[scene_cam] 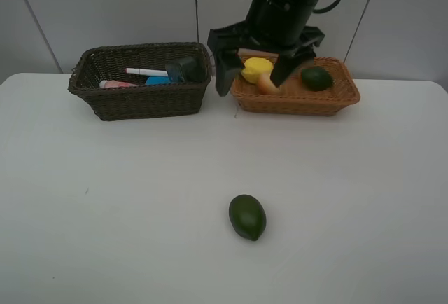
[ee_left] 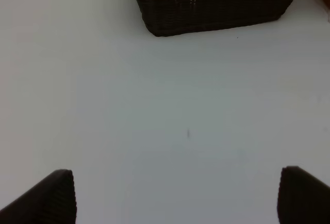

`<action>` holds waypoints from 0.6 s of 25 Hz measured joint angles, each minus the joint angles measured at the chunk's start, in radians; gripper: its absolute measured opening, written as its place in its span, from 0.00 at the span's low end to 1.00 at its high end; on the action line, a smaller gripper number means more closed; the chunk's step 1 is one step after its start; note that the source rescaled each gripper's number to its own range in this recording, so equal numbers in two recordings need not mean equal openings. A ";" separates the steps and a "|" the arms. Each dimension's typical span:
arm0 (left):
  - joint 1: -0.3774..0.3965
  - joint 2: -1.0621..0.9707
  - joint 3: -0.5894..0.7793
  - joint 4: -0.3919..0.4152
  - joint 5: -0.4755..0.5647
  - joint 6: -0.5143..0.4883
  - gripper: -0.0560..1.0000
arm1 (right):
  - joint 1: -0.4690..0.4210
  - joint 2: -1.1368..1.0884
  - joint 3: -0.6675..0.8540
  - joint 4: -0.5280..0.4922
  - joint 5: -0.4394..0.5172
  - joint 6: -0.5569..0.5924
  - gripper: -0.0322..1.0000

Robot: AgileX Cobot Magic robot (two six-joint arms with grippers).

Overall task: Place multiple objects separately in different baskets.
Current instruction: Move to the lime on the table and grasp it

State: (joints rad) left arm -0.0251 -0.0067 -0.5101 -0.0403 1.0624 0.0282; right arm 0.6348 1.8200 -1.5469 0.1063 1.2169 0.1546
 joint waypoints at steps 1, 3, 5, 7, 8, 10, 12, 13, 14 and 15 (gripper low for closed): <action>0.000 0.000 0.000 0.000 0.000 0.000 1.00 | 0.000 -0.020 0.081 0.021 0.001 0.006 1.00; 0.000 0.000 0.000 0.000 0.000 0.000 1.00 | 0.000 -0.043 0.232 0.059 -0.003 0.012 1.00; 0.000 0.000 0.000 0.000 0.000 0.000 1.00 | 0.000 -0.053 0.343 0.107 -0.053 0.016 1.00; 0.000 0.000 0.000 0.000 0.000 0.000 1.00 | 0.000 -0.054 0.428 0.153 -0.126 0.016 1.00; 0.000 0.000 0.000 0.000 0.000 0.000 1.00 | 0.001 -0.054 0.465 0.170 -0.170 0.016 1.00; 0.000 0.000 0.000 0.000 0.000 0.000 1.00 | 0.001 -0.054 0.514 0.185 -0.240 0.016 1.00; 0.000 0.000 0.000 0.000 0.000 0.000 1.00 | 0.001 -0.054 0.528 0.188 -0.293 0.016 1.00; 0.000 0.000 0.000 0.000 0.000 0.000 1.00 | 0.001 -0.054 0.529 0.189 -0.310 0.016 1.00; 0.000 0.000 0.000 0.000 0.000 0.000 1.00 | 0.001 -0.054 0.529 0.190 -0.329 0.016 1.00; 0.000 0.000 0.000 0.000 0.000 0.000 1.00 | 0.001 -0.054 0.529 0.192 -0.348 0.016 1.00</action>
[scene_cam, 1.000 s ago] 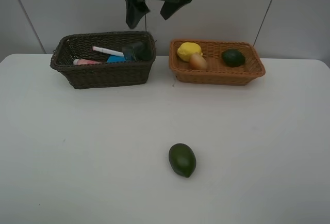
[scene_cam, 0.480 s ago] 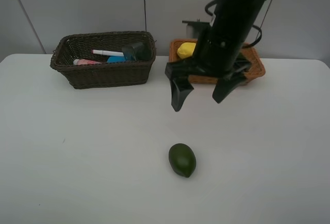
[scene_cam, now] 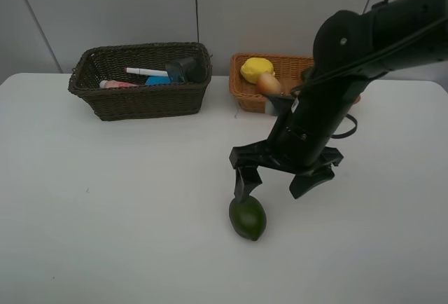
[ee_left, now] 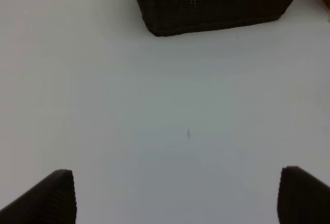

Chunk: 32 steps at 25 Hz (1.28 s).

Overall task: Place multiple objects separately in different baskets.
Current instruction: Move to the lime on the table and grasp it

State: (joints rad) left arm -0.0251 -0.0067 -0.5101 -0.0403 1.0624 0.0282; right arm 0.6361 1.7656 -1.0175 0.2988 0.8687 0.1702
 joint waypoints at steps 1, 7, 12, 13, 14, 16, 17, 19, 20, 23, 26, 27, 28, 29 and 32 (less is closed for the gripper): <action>0.000 0.000 0.000 0.000 0.000 0.000 1.00 | 0.000 0.000 0.000 0.002 -0.017 0.000 1.00; 0.000 0.000 0.000 0.000 0.000 0.000 1.00 | 0.004 0.015 0.000 0.009 -0.049 0.001 1.00; 0.000 0.000 0.000 0.000 0.000 0.000 1.00 | 0.055 0.099 0.000 0.010 -0.095 0.001 1.00; 0.000 0.000 0.000 0.000 0.000 0.000 1.00 | 0.063 0.114 0.000 0.010 -0.105 0.001 1.00; 0.000 0.000 0.000 0.000 0.000 0.000 1.00 | 0.070 0.131 0.000 0.010 -0.112 0.001 1.00; 0.000 0.000 0.000 0.000 0.000 0.000 1.00 | 0.077 0.157 0.000 0.008 -0.122 0.001 1.00; 0.000 0.000 0.000 0.000 0.000 0.000 1.00 | 0.079 0.168 0.000 0.006 -0.123 0.001 1.00; 0.000 0.000 0.000 0.000 0.000 0.000 1.00 | 0.080 0.182 0.000 -0.002 -0.126 0.001 1.00; 0.000 0.000 0.000 0.000 0.000 0.000 1.00 | 0.080 0.184 0.000 -0.008 -0.127 0.001 1.00; 0.000 0.000 0.000 0.000 0.000 0.000 1.00 | 0.080 0.189 0.000 -0.019 -0.136 0.001 0.99; 0.000 0.000 0.000 0.000 0.000 0.000 1.00 | 0.080 0.213 0.000 -0.034 -0.135 0.001 0.90; 0.000 0.000 0.000 0.000 0.000 0.000 1.00 | 0.080 0.216 -0.001 -0.037 -0.136 0.001 0.84; 0.000 0.000 0.000 0.000 0.000 0.000 1.00 | 0.080 0.219 -0.001 -0.040 -0.135 0.001 0.75; 0.000 0.000 0.000 0.000 0.000 0.000 1.00 | 0.080 0.222 -0.002 -0.040 -0.133 0.001 0.66; 0.000 0.000 0.000 0.000 0.000 0.000 1.00 | 0.080 0.223 -0.002 -0.040 -0.131 0.000 0.55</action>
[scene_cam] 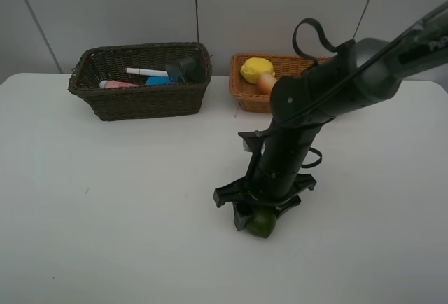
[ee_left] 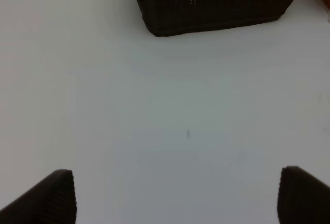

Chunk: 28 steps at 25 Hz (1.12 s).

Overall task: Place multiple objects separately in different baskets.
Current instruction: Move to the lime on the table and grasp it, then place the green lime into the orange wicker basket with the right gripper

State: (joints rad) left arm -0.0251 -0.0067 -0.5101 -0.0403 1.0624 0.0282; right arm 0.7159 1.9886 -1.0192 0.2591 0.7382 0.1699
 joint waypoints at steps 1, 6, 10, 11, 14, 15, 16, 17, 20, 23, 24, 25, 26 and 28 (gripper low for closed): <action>0.000 0.000 0.000 0.000 0.000 0.000 1.00 | 0.000 0.000 0.000 0.000 0.001 -0.001 0.55; 0.000 0.000 0.000 0.000 0.000 0.000 1.00 | 0.000 -0.031 0.000 -0.019 0.021 -0.003 0.55; 0.000 0.000 0.000 0.000 0.000 0.000 1.00 | -0.002 -0.145 -0.065 -0.136 0.093 -0.002 0.55; 0.000 0.000 0.000 0.000 0.000 0.000 1.00 | -0.009 -0.174 -0.090 -0.177 0.110 -0.001 0.55; 0.000 0.000 0.000 0.000 0.000 0.000 1.00 | -0.074 -0.209 -0.197 -0.285 0.146 -0.001 0.55; 0.000 0.000 0.000 0.000 0.000 0.000 1.00 | -0.112 -0.205 -0.239 -0.314 0.151 -0.001 0.55; 0.000 0.000 0.000 0.000 0.000 0.000 1.00 | -0.156 -0.194 -0.284 -0.328 0.154 -0.005 0.55; 0.000 0.000 0.000 0.000 0.000 0.000 1.00 | -0.195 -0.173 -0.331 -0.339 0.152 -0.014 0.55; 0.000 0.000 0.000 0.000 0.000 0.000 1.00 | -0.320 -0.078 -0.471 -0.328 0.113 -0.049 0.55; 0.000 0.000 0.000 0.000 0.000 0.000 1.00 | -0.411 0.041 -0.602 -0.295 0.101 -0.086 0.55; 0.000 0.000 0.000 0.000 0.000 0.000 1.00 | -0.427 0.072 -0.642 -0.289 0.102 -0.092 0.55; 0.000 0.000 0.000 0.000 0.000 0.000 1.00 | -0.442 0.105 -0.671 -0.287 0.103 -0.100 0.55; 0.000 0.000 0.000 0.000 0.000 0.000 1.00 | -0.452 0.133 -0.700 -0.286 0.108 -0.106 0.55; 0.000 0.000 0.000 0.000 -0.001 0.000 1.00 | -0.462 0.166 -0.734 -0.289 0.120 -0.109 0.59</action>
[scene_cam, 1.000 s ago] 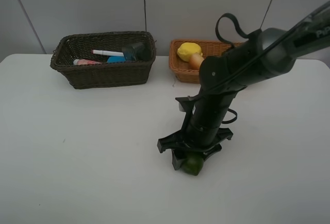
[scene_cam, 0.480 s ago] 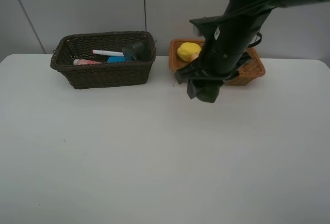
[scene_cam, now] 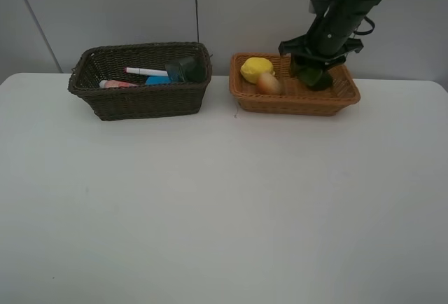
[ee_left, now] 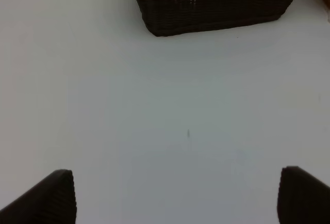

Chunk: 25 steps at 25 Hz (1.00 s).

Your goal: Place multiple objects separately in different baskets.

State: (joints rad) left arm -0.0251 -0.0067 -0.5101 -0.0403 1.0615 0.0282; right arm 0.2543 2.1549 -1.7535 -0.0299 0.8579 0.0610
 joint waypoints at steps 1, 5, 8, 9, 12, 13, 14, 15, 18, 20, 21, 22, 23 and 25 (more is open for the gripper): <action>0.000 0.000 0.000 0.000 0.000 0.000 1.00 | -0.003 0.006 -0.005 -0.001 0.000 0.000 0.67; 0.000 0.000 0.000 0.000 0.000 0.000 1.00 | -0.003 0.012 -0.018 -0.019 0.003 0.012 0.95; 0.000 0.000 0.000 0.000 0.000 0.000 1.00 | -0.003 0.006 -0.021 -0.046 0.018 0.025 0.99; 0.000 0.000 0.000 0.000 0.000 0.000 1.00 | -0.003 0.001 -0.021 -0.070 0.030 0.034 1.00; 0.000 0.000 0.000 0.000 0.000 0.000 1.00 | -0.011 -0.037 -0.020 -0.179 0.060 0.096 1.00; 0.000 0.000 0.000 0.000 0.000 0.000 1.00 | -0.022 -0.062 -0.009 -0.219 0.060 0.119 1.00; 0.000 0.000 0.000 0.000 0.000 0.000 1.00 | -0.034 -0.087 0.010 -0.250 0.060 0.147 1.00; 0.000 0.000 0.000 0.000 0.000 0.000 1.00 | -0.054 -0.123 0.032 -0.278 0.057 0.174 1.00; 0.000 0.000 0.000 0.000 0.000 0.000 1.00 | -0.120 -0.243 0.158 -0.315 0.032 0.213 1.00; 0.000 0.000 0.000 0.000 0.000 0.000 1.00 | -0.159 -0.333 0.248 -0.318 0.011 0.224 1.00; 0.000 0.000 0.000 0.000 0.000 0.000 1.00 | -0.171 -0.372 0.296 -0.317 0.006 0.234 1.00; 0.000 0.000 0.000 0.000 0.000 0.000 1.00 | -0.183 -0.422 0.335 -0.314 -0.001 0.241 1.00; 0.000 0.000 0.000 0.000 0.000 0.000 1.00 | -0.193 -0.475 0.383 -0.311 -0.005 0.246 1.00; 0.000 0.000 0.000 0.000 0.000 0.000 1.00 | -0.201 -0.584 0.481 -0.308 -0.005 0.252 1.00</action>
State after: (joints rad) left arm -0.0251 -0.0067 -0.5101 -0.0403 1.0615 0.0282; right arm 0.0534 1.5707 -1.2722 -0.3376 0.8527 0.3127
